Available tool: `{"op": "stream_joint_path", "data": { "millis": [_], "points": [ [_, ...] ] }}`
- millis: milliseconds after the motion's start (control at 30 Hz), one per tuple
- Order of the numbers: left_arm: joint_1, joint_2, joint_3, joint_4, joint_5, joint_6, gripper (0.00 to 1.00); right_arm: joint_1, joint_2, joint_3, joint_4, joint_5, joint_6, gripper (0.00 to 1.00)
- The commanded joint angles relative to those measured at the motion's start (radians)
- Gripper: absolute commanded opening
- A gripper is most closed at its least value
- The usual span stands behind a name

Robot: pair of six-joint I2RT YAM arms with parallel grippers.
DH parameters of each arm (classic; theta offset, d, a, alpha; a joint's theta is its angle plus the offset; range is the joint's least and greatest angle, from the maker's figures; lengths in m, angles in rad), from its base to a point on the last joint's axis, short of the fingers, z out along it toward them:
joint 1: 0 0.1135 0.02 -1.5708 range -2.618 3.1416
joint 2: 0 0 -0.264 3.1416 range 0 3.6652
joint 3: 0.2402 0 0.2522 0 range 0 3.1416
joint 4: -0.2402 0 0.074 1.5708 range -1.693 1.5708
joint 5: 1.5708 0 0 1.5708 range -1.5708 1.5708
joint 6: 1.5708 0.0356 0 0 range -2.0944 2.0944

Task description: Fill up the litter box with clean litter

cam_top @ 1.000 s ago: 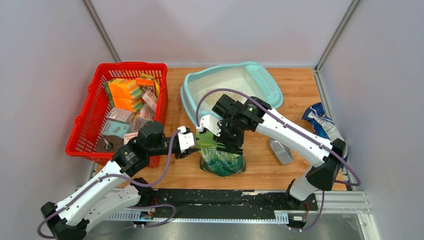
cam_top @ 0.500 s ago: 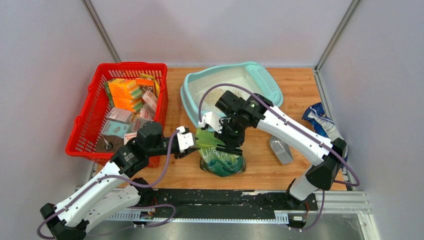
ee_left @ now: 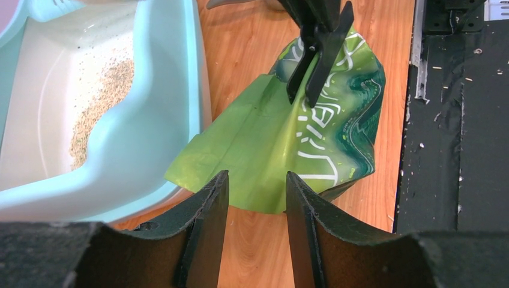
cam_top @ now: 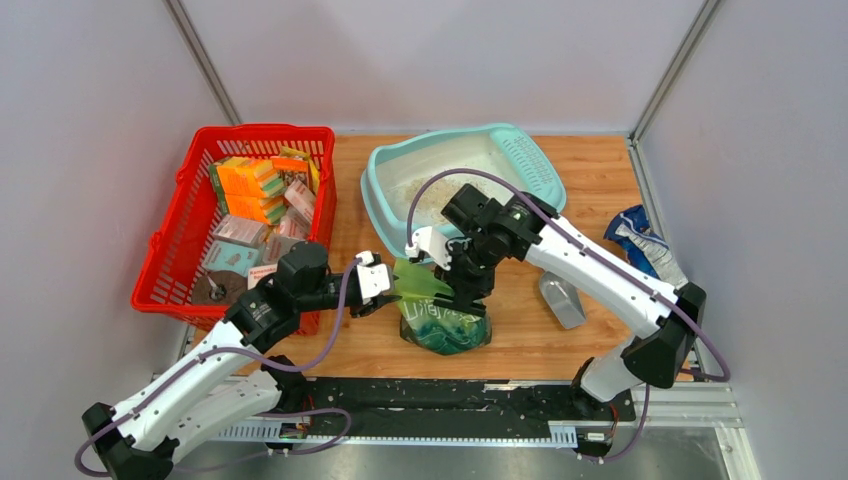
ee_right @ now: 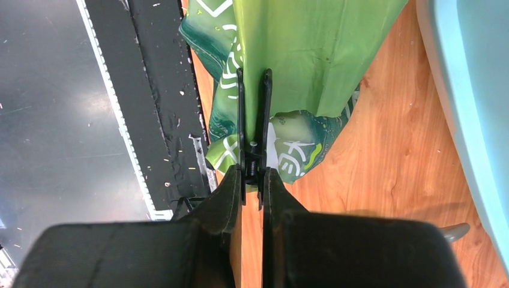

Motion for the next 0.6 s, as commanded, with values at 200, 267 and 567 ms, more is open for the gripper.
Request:
{"op": "stream_joint_path", "data": {
  "millis": [200,267,567],
  "points": [
    [0.004,0.011,0.023,0.005,-0.001,-0.016,0.48,0.006,-0.073,-0.081,-0.152,-0.043,0.015,0.00],
    [0.004,0.014,0.025,0.010,0.000,-0.018,0.48,0.006,-0.073,-0.089,-0.147,-0.046,0.013,0.00],
    [0.004,0.021,0.020,0.023,0.003,-0.031,0.48,0.005,-0.047,-0.069,-0.115,-0.073,-0.014,0.00]
  ]
}}
